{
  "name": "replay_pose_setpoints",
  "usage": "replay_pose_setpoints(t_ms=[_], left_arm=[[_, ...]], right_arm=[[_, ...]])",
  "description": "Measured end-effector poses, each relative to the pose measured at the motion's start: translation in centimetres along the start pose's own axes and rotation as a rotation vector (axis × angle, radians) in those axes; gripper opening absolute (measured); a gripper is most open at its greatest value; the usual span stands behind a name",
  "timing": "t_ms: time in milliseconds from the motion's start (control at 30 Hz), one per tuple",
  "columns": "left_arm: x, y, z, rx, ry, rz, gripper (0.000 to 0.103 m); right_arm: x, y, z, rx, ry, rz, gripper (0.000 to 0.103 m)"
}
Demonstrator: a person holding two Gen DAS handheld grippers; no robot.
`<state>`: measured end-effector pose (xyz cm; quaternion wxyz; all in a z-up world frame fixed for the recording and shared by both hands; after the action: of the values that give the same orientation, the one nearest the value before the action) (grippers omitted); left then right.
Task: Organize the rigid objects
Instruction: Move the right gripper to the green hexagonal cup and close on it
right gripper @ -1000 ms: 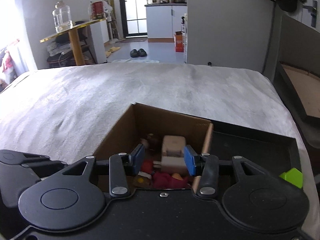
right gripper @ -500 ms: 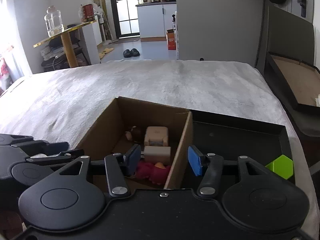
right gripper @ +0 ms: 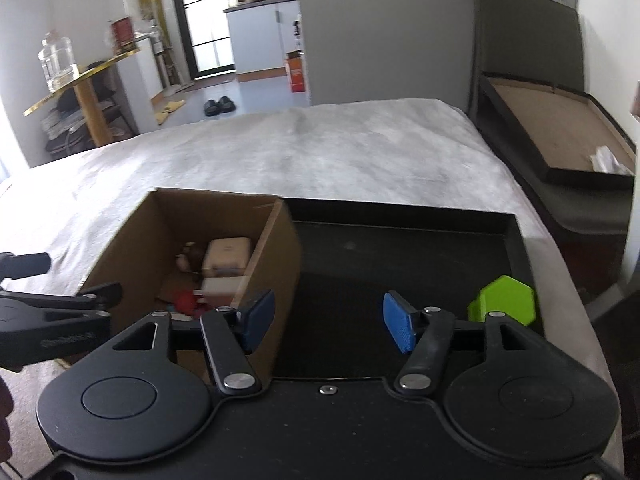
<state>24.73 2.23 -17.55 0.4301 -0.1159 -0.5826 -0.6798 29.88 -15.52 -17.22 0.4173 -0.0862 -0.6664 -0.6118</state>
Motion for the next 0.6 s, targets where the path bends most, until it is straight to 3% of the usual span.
replay_pose_setpoints(t_ms=[33, 100, 600], left_arm=[[0.0, 0.1, -0.2, -0.003, 0.002, -0.001, 0.084], [-0.2, 0.1, -0.5, -0.005, 0.003, -0.001, 0.085], [-1.6, 0.9, -1.9, -0.040, 0.033, -0.004, 0.087]], right_arm=[[0.0, -0.1, -0.3, 0.004, -0.004, -0.006, 0.073], [-0.1, -0.4, -0.9, 0.019, -0.028, -0.016, 0.076], [-2.4, -0.9, -8.0, -0.053, -0.176, -0.001, 0.076]])
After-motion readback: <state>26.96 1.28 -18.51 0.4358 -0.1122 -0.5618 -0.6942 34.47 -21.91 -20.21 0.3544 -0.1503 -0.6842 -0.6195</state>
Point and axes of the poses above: each gripper's, at about its wrist camera, not at the fingertips, and x roughly against the way its jaws point, z to its left, y to its top, the point moved 7 cm from there along -x, roughly the way its jaws point, and after that the axes turned 1 degree about -z, right-handed, at the moved point
